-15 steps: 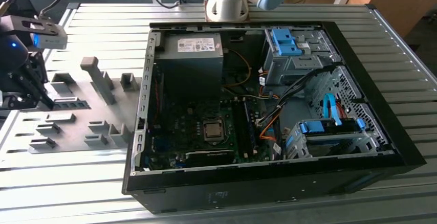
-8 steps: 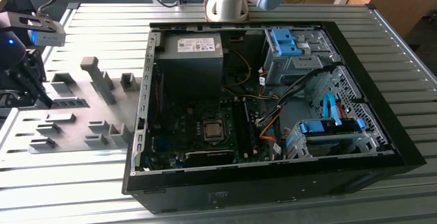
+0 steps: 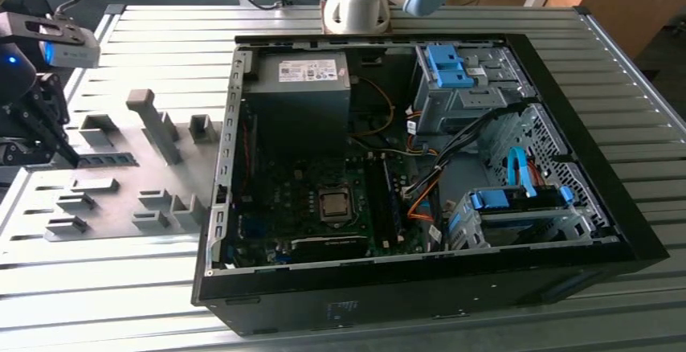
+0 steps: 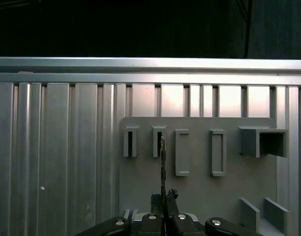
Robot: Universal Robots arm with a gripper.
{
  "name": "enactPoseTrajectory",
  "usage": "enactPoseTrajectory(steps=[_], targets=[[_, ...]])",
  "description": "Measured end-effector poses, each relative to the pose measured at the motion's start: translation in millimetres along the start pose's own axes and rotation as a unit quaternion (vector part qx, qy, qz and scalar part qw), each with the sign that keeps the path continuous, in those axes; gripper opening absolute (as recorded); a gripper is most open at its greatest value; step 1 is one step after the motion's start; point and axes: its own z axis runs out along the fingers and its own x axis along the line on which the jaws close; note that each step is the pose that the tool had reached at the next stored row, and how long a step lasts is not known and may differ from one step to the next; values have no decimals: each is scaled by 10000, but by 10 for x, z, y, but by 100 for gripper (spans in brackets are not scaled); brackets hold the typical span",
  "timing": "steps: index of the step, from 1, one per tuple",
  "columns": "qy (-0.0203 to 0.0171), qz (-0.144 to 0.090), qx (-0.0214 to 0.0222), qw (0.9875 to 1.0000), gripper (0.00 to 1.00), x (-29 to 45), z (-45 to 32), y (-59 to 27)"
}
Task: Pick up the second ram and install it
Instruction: 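Pick up the second ram and move it above second insertion slot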
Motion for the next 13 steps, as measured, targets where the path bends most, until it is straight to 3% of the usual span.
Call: enactPoseTrajectory(steps=[13], targets=[[0,0,0,10000,14,0,-108,1]])
